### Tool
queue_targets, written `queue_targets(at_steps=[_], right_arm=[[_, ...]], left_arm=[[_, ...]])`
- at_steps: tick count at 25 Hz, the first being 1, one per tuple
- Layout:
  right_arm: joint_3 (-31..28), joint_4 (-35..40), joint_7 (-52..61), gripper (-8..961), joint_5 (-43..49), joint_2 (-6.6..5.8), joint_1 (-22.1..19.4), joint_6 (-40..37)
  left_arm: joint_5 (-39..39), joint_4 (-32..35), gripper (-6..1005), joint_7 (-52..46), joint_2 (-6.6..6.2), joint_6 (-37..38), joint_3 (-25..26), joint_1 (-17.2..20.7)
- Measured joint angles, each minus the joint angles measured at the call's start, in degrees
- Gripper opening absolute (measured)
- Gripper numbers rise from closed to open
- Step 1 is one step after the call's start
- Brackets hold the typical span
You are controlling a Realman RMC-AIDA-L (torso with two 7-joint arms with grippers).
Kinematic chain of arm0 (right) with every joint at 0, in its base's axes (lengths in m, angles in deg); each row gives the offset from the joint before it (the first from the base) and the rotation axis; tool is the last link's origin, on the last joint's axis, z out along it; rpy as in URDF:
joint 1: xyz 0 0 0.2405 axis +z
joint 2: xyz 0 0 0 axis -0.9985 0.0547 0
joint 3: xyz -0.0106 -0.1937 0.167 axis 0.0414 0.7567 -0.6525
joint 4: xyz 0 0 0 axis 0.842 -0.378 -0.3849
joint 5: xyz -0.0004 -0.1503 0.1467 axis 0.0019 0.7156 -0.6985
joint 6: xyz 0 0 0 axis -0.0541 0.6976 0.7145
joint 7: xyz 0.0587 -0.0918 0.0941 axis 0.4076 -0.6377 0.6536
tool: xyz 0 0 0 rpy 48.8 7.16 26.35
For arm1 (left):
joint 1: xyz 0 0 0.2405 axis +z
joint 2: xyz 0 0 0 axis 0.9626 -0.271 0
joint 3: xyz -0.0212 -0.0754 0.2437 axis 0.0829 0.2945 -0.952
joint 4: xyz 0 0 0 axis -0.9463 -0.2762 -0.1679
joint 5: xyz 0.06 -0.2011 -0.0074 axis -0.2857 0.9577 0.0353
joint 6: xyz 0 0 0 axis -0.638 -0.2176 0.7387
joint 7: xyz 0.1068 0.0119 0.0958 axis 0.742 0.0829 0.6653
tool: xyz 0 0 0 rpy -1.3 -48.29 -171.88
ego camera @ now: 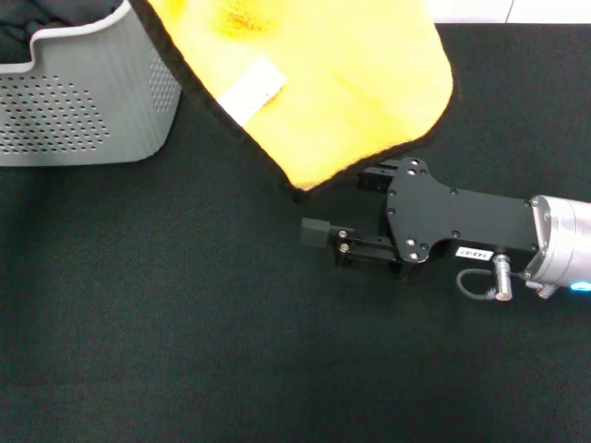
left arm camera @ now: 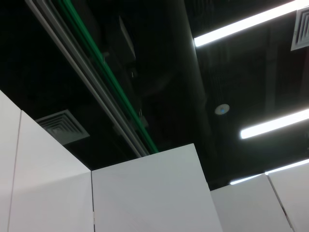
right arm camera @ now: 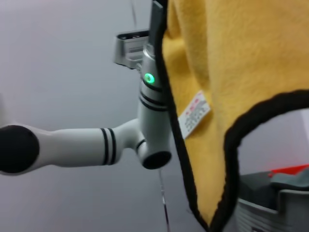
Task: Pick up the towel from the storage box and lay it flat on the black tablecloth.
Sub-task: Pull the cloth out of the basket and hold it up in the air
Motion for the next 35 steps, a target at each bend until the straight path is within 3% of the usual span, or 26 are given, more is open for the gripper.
queue_targets(at_steps=[5, 10, 15, 21, 35], right_arm=[[0.3, 0.4, 0.1, 651, -0.9, 0.00, 0.3, 1.3], [0.3, 0.4, 0.1, 574, -1.2, 0.00, 0.4, 2.5], [0.0, 0.4, 0.0, 450, -1.3, 0.05, 0.4, 3.3], [0.1, 0.3, -0.2, 226, -1.4, 0.09, 0.9, 3.1], [0.3, 0.3, -0.5, 145, -1.4, 0.09, 1.1, 3.2]], left_arm=[[0.1, -0.8, 16, 0.0, 0.00, -0.2, 0.0, -0.3], [-0.1, -1.4, 16, 0.1, 0.00, -0.2, -0.1, -0.4], [-0.2, -2.0, 15, 0.2, 0.00, -0.2, -0.1, -0.4], [-0.3, -2.1, 15, 0.2, 0.00, -0.1, -0.9, -0.5], [0.1, -3.5, 16, 1.4, 0.08, 0.0, -2.4, -0.1]])
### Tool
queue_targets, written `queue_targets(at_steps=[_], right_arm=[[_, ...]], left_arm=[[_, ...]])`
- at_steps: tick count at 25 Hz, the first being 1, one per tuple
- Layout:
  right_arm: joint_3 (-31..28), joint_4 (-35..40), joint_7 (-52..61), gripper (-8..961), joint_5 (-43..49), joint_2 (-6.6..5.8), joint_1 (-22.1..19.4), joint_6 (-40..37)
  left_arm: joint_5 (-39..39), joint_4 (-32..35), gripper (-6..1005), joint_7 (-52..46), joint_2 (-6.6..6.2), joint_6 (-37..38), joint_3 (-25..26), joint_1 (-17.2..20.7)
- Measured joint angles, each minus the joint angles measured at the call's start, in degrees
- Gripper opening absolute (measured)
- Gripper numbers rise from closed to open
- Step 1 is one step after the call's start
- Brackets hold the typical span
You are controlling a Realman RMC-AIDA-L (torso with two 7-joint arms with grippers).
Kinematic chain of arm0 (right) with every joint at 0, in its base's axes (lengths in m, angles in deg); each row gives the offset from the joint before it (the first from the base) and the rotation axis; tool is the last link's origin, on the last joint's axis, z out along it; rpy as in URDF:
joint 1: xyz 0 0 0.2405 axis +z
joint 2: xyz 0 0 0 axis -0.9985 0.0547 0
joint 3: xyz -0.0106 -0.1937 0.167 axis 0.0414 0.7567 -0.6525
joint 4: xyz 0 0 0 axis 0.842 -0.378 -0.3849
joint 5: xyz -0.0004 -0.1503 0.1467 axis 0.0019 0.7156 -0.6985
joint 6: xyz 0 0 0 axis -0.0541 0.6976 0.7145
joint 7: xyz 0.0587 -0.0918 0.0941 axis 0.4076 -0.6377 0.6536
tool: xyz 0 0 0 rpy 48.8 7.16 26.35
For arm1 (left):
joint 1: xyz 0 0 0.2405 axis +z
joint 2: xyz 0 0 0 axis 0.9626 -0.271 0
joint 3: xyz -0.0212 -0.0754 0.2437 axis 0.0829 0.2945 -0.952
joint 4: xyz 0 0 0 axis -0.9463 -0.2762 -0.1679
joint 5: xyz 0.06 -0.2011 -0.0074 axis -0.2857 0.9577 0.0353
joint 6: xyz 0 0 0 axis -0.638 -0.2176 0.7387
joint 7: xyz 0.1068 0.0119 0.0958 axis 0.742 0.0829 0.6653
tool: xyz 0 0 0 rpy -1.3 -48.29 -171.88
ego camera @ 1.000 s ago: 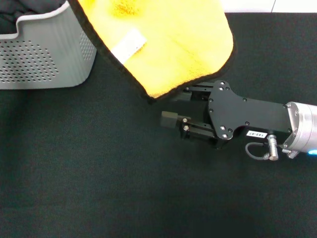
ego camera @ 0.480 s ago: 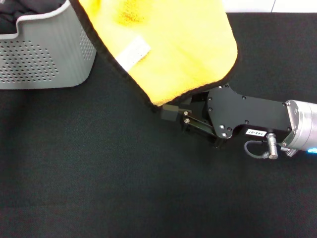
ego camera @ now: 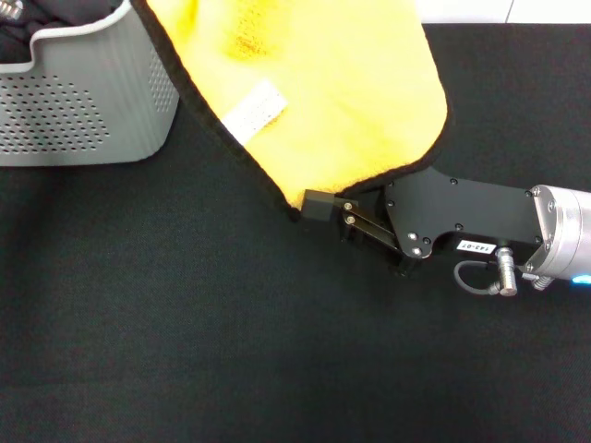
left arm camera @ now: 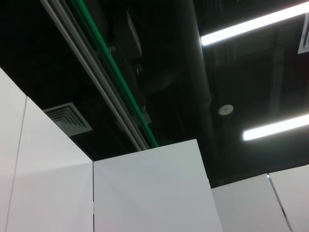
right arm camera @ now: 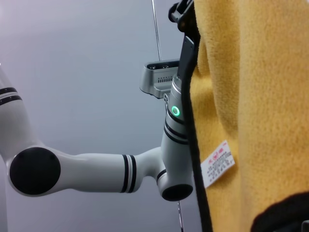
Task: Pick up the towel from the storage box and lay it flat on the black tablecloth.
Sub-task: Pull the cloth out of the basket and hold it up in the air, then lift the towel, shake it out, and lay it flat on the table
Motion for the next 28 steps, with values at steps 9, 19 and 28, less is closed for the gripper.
queue_targets(at_steps=[9, 19, 28], right_arm=[[1.9, 1.2, -4.0, 114, 0.1, 0.00, -0.3, 1.4], [-6.4, 3.9, -3.5, 7, -0.5, -0.94, -5.3, 7.3], [-15.3, 10.7, 4.6, 13, -0.2, -3.26, -7.4, 8.1]], left_arm=[[0.2, -1.9, 15, 1.7, 0.08, 0.3, -0.1, 0.4], [-1.8, -8.6, 18, 8.5, -0.68, 0.4, 0.4, 4.0], [-6.6, -19.2, 124, 13.1, -1.15, -0.1, 0.5, 6.3]])
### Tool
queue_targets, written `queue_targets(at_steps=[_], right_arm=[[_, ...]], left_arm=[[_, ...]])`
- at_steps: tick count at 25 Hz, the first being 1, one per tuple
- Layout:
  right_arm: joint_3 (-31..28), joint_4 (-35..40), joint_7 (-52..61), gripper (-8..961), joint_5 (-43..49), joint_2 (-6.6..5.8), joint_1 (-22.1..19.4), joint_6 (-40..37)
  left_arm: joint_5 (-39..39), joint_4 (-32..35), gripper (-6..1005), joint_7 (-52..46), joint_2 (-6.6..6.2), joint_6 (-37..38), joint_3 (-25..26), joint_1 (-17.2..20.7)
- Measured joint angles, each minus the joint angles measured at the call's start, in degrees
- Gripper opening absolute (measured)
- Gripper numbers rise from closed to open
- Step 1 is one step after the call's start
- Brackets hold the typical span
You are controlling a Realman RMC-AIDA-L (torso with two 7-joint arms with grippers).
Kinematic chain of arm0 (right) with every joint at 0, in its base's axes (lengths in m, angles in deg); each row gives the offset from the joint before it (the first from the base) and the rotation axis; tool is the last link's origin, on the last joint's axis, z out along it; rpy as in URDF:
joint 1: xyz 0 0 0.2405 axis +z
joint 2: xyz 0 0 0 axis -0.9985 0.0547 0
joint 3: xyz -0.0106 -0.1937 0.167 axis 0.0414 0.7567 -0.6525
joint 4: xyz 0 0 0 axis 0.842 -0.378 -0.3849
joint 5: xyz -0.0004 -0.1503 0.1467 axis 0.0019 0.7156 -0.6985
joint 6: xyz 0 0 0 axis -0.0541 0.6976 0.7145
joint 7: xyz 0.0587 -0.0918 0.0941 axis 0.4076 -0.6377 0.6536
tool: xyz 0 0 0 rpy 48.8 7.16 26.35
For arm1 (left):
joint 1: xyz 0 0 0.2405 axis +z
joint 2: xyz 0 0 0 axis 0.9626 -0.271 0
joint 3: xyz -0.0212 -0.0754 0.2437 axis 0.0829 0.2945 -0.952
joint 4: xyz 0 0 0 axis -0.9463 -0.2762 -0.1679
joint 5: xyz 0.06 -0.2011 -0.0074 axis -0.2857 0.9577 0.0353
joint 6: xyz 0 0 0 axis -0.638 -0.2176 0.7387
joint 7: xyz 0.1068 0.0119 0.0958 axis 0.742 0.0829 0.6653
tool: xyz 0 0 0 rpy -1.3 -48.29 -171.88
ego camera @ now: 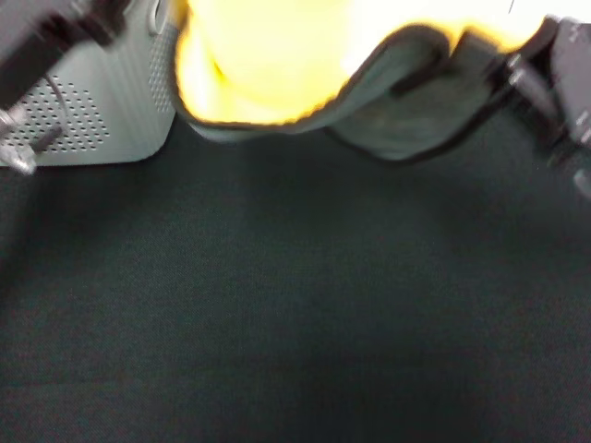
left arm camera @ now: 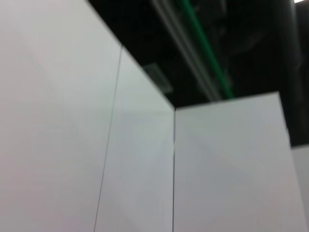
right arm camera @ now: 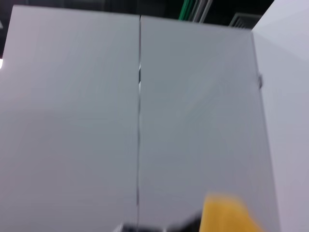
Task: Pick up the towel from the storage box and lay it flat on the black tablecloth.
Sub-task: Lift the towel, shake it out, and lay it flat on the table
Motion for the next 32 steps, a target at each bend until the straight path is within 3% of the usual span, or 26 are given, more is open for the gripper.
queue_targets(at_steps=[5, 10, 16, 19, 24, 29, 32], right_arm=[[-7.5, 4.1, 7.0, 17, -0.2, -1.06, -0.1, 0.7], [-17.5, 6.1, 15.8, 20, -0.4, -1.46, -0.1, 0.8], [-22.9, 6.5, 20.5, 24, -0.5, -1.94, -0.2, 0.8], [-23.6, 6.5, 21.6, 26, -0.7, -2.16, -0.2, 0.8], [-23.8, 6.0, 21.7, 30, -1.3, -1.65, 0.1, 0.3], [-23.8, 5.7, 21.9, 33, -1.2, -1.63, 1.4, 0.2], [-23.6, 5.6, 22.2, 35, -0.9, -1.66, 2.3, 0.2]], left_arm=[[-8.4, -2.2, 288, 3.7, -0.68, -3.9, 0.0, 0.7], [-13.2, -2.7, 285, 5.5, -1.49, -7.1, 0.1, 2.5], [-13.5, -4.9, 286, 7.3, -2.19, -8.4, 2.3, 4.5], [-14.2, -5.4, 287, 9.1, -1.58, -8.2, 2.0, 4.6], [-17.1, -6.7, 323, 14.9, 1.18, -7.7, 1.4, 3.1], [-17.1, -15.2, 327, 20.5, 1.06, -8.7, 0.8, -2.2], [-16.5, -16.5, 330, 21.9, 1.18, -10.7, 0.9, -3.6]])
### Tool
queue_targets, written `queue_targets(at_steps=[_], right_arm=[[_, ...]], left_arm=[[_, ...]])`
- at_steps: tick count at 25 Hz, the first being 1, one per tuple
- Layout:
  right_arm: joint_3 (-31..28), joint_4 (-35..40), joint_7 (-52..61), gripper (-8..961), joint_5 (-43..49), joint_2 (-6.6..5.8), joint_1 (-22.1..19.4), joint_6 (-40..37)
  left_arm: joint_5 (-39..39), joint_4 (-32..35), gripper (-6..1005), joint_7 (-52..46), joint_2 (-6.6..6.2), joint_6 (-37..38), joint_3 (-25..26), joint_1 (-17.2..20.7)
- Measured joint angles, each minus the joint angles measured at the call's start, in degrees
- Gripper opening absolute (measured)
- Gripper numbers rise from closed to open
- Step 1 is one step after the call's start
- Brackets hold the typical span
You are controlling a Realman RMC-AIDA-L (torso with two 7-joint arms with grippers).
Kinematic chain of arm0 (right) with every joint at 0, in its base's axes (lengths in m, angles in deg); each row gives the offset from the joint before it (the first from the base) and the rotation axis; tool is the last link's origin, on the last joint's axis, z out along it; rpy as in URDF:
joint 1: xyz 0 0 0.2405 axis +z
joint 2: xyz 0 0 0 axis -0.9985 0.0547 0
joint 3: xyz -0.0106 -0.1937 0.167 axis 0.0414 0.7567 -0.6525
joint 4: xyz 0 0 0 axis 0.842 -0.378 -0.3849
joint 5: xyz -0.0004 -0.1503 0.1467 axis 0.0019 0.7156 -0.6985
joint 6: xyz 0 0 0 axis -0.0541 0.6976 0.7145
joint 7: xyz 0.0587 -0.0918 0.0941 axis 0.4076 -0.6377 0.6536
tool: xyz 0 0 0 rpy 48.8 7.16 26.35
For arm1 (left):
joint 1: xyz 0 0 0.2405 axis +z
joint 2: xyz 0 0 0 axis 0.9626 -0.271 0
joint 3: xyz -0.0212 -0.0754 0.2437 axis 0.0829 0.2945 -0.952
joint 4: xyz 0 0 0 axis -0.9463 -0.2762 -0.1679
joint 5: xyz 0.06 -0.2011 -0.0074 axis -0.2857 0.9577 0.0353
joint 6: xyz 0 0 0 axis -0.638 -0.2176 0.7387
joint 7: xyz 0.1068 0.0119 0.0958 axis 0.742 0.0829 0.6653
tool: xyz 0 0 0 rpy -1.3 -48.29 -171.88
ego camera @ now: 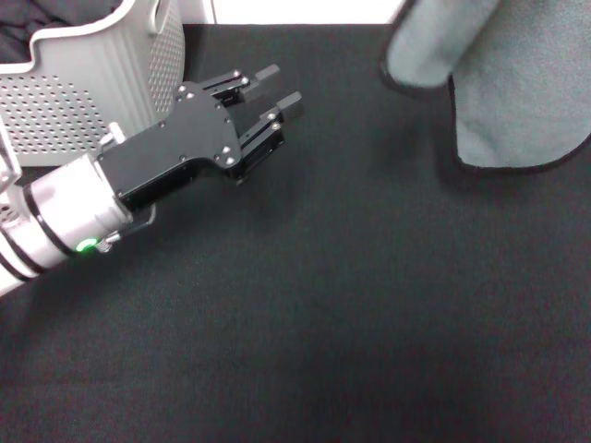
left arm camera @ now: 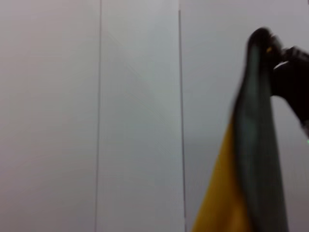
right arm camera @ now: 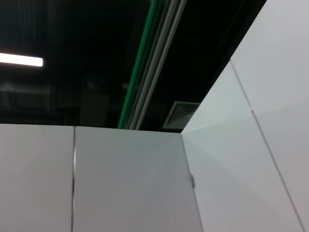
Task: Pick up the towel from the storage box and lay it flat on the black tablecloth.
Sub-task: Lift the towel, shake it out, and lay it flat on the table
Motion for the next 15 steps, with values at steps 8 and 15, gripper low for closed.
queue_targets(at_steps=[8, 15], right_arm=[[0.6, -0.1, 0.5, 41, 0.7, 0.46, 1.4, 0.0], [0.5, -1.0, 0.6, 46, 1.7, 0.96, 2.1, -0.3]], left_arm=[[0.2, -0.9, 499, 0.2, 0.19, -1.4, -0.7, -1.5], [0.5, -2.8, 496, 0.1, 0.61, -1.2, -2.6, -3.5]])
